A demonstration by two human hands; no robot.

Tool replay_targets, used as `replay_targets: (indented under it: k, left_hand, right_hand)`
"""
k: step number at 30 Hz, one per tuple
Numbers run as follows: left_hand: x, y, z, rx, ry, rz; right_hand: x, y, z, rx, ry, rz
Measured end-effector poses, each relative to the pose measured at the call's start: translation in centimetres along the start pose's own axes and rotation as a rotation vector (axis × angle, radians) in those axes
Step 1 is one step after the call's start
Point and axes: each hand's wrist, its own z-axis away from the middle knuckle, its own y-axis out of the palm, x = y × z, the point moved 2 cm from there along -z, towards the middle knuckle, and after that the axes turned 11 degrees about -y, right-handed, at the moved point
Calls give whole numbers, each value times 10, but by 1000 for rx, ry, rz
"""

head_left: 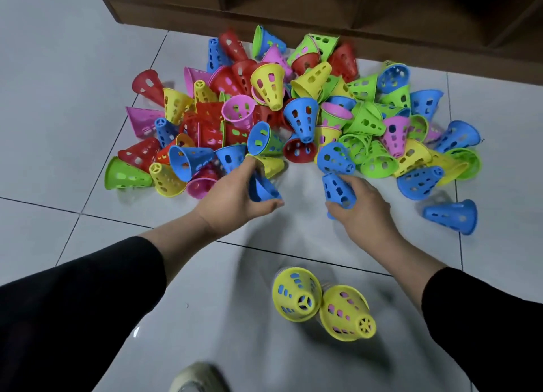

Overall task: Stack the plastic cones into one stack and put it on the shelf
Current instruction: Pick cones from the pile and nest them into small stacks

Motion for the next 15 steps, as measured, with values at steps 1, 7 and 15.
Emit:
replay_targets:
  k: [1,7,15]
  left_hand:
    - [-3,3,-1,59,-15,-10]
    - [-18,26,-22,320,92,-609]
    - [-20,68,-20,494,217,-777]
  right_hand:
    - [-3,-2,4,-16,22,-22]
    - [-17,-4,25,6,79,-215]
    - [-33,10,46,192,64,-62]
